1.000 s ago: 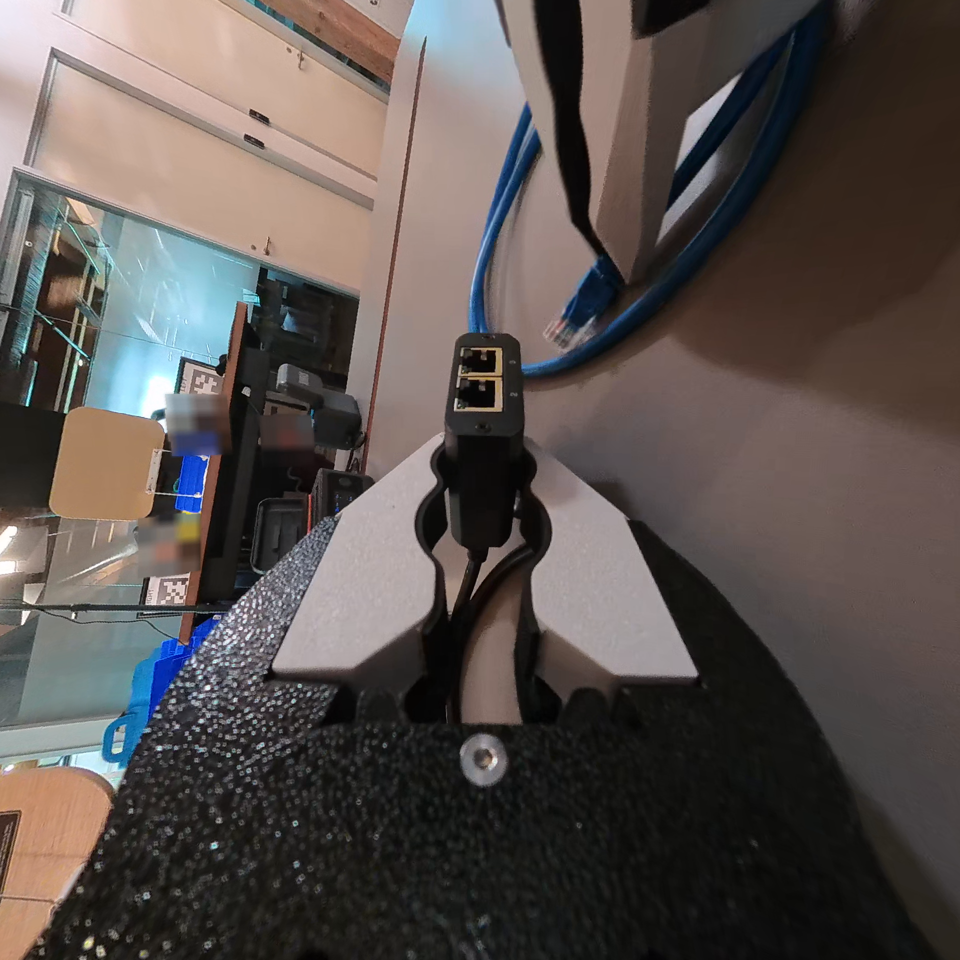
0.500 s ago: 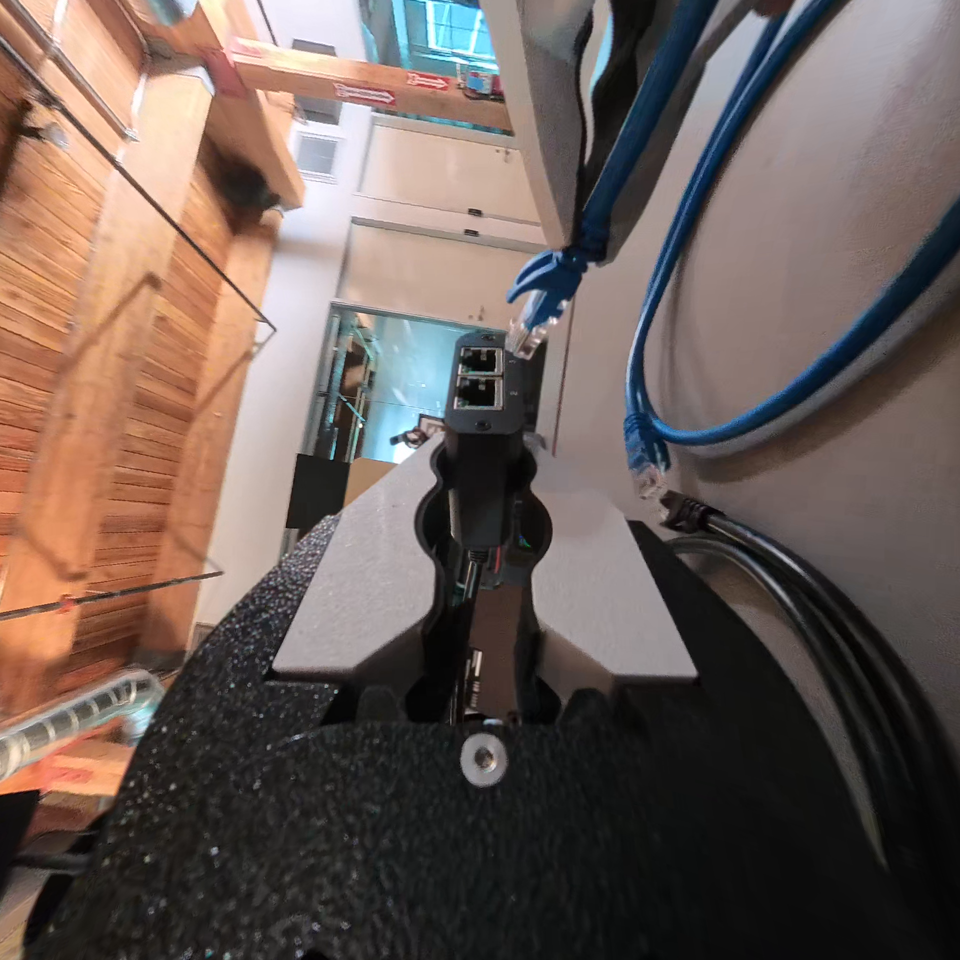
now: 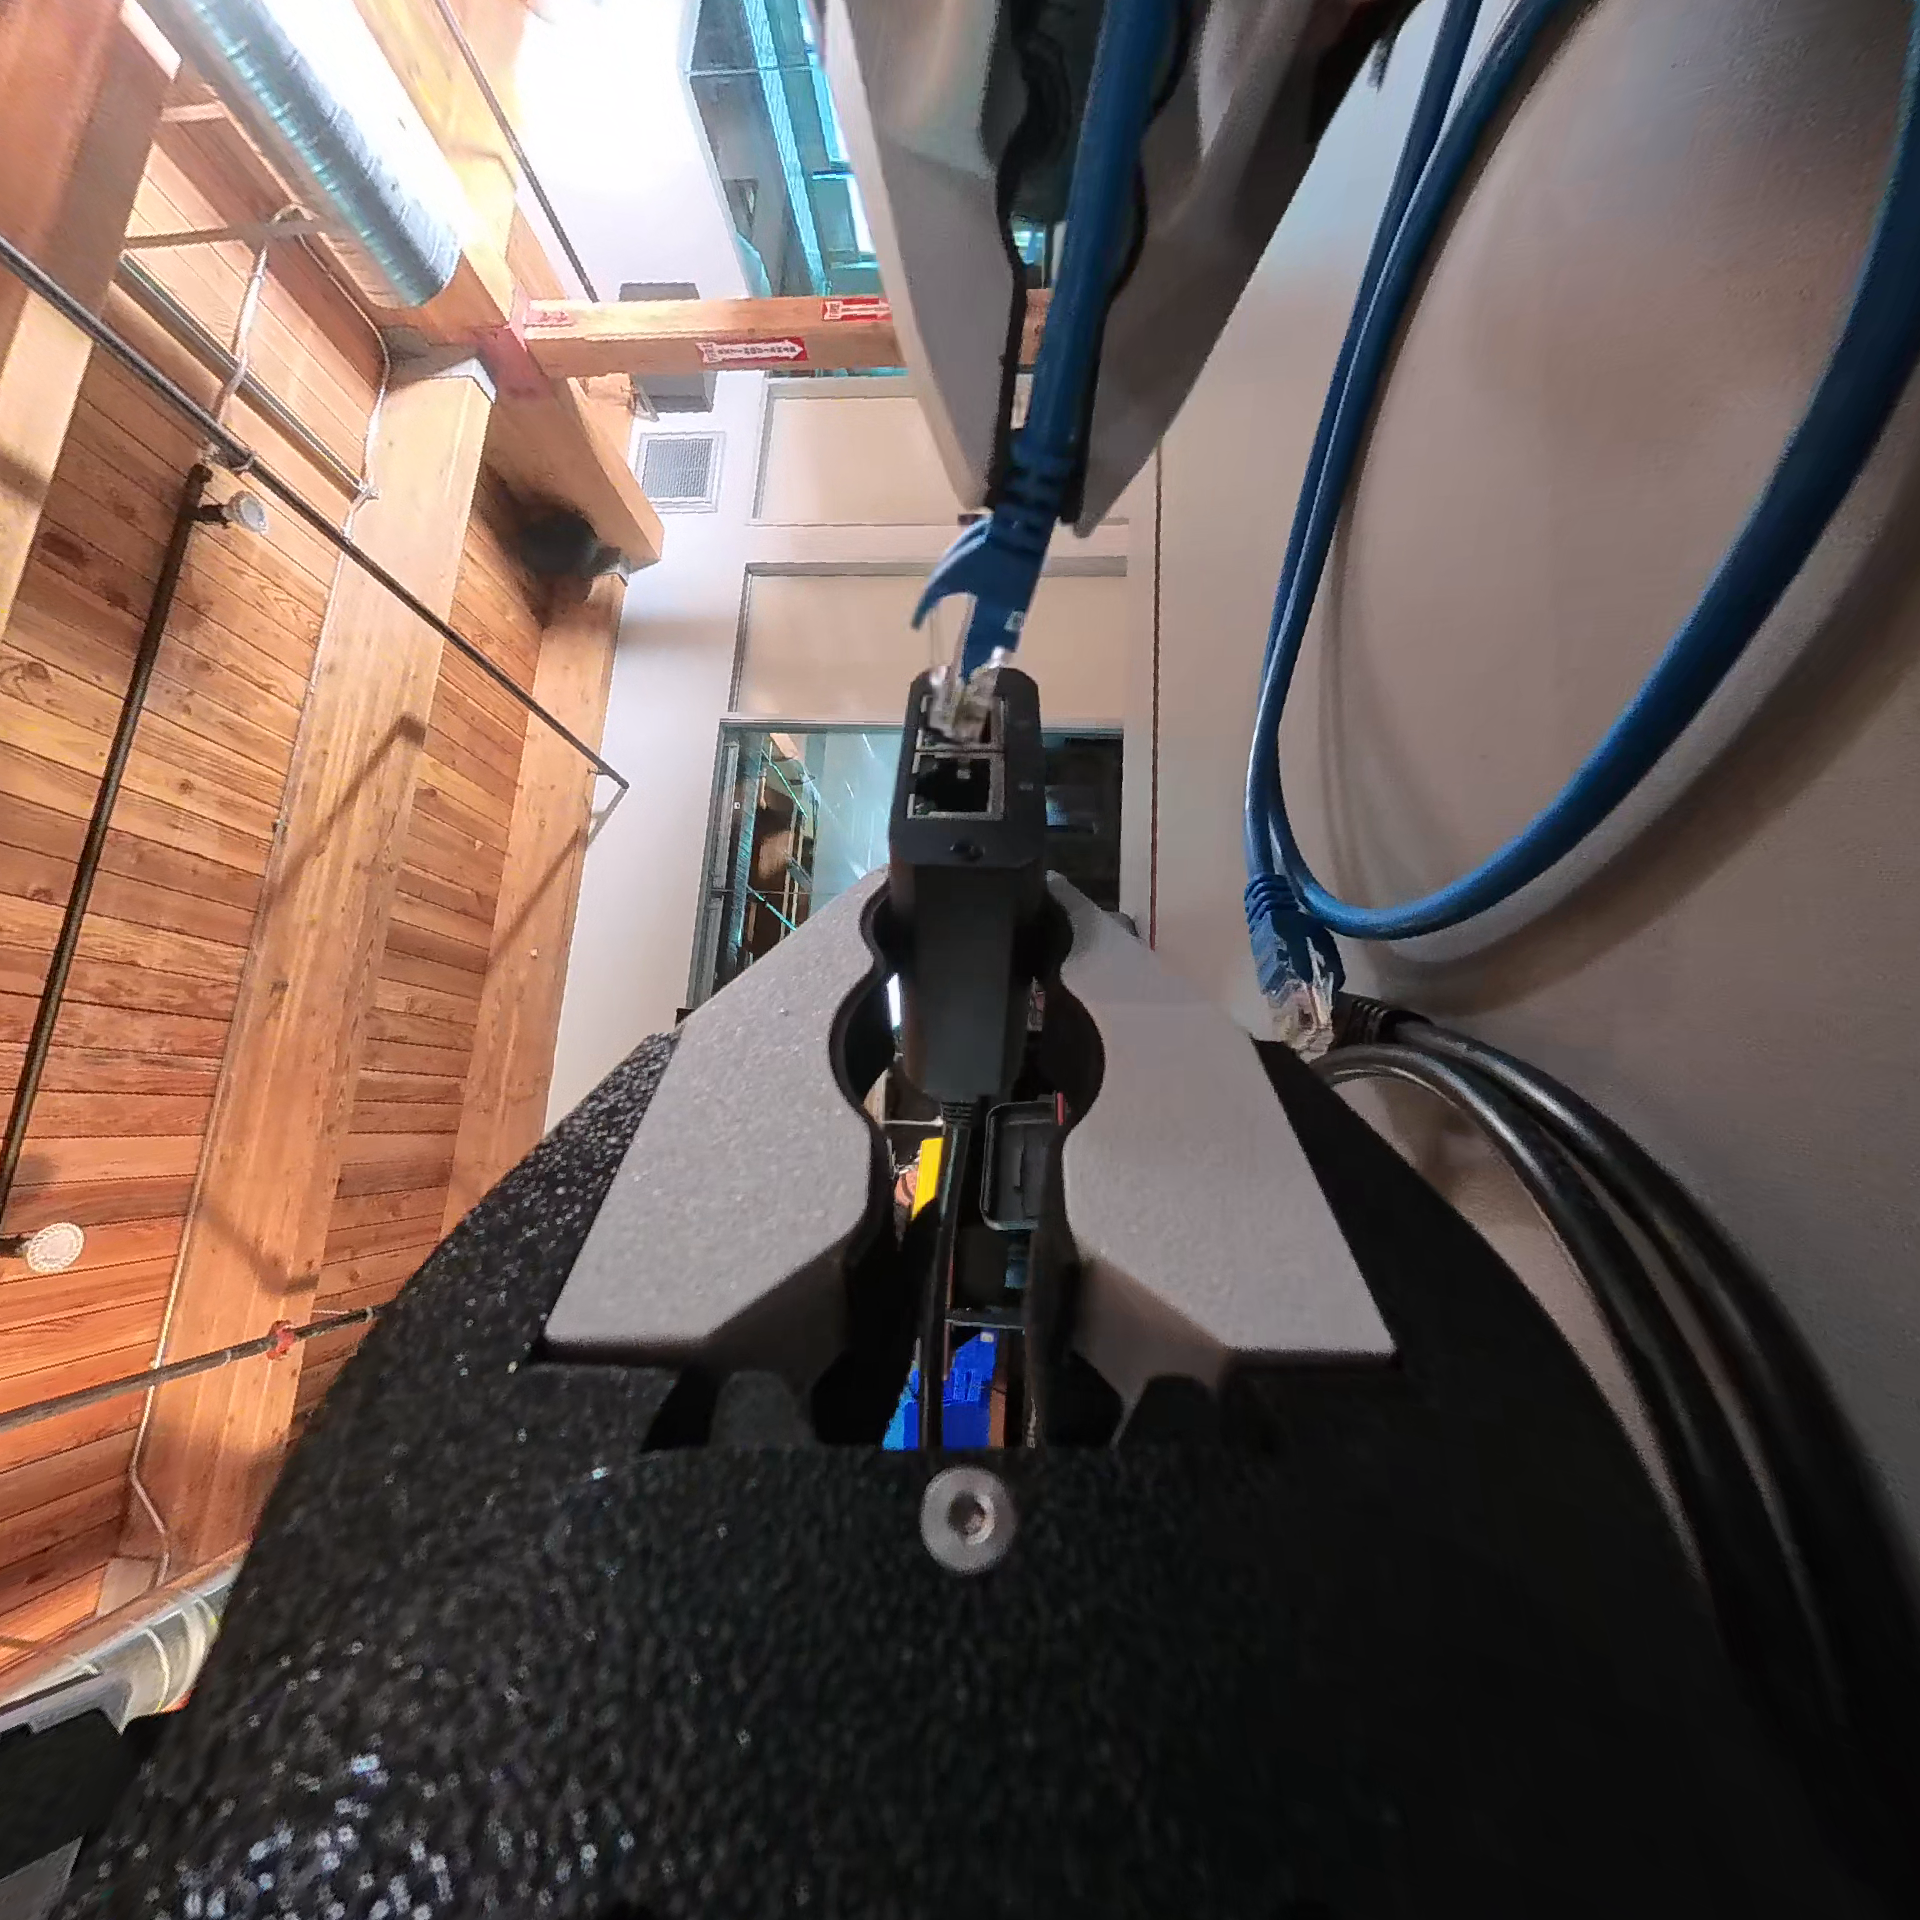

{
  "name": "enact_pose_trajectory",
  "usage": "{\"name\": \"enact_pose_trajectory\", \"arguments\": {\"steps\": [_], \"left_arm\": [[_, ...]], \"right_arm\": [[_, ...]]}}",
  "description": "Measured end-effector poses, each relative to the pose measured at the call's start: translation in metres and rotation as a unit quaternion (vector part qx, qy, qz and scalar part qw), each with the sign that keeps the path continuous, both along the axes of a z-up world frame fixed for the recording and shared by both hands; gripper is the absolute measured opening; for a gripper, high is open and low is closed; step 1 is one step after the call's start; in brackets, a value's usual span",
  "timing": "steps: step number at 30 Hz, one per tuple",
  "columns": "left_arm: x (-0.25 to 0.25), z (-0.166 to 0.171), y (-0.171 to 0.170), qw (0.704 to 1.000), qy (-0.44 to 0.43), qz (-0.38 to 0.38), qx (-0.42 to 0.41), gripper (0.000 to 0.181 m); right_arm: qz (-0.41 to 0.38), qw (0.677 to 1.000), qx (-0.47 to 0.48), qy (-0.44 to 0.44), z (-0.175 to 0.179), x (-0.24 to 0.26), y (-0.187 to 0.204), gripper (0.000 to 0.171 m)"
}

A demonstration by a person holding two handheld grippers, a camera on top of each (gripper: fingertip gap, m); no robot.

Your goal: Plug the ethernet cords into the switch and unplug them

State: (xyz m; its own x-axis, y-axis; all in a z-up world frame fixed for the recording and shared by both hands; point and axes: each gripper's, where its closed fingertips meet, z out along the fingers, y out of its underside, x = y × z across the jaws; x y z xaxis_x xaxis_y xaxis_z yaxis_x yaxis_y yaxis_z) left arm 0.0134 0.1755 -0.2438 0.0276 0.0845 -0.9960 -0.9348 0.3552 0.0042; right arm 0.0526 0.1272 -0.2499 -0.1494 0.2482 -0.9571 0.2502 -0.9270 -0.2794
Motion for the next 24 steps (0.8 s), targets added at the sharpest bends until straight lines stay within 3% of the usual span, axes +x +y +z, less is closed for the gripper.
{"name": "enact_pose_trajectory", "arguments": {"steps": [15,24], "left_arm": [[0.018,-0.020,-0.013,0.994,0.101,-0.032,-0.015,0.021],[0.033,-0.040,-0.025,0.988,0.113,-0.079,-0.073,0.021]], "right_arm": [[-0.002,0.997,0.023,-0.075,-0.023,0.012,0.002,0.007],[0.076,0.987,0.045,-0.132,-0.042,0.024,-0.006,0.008]]}}
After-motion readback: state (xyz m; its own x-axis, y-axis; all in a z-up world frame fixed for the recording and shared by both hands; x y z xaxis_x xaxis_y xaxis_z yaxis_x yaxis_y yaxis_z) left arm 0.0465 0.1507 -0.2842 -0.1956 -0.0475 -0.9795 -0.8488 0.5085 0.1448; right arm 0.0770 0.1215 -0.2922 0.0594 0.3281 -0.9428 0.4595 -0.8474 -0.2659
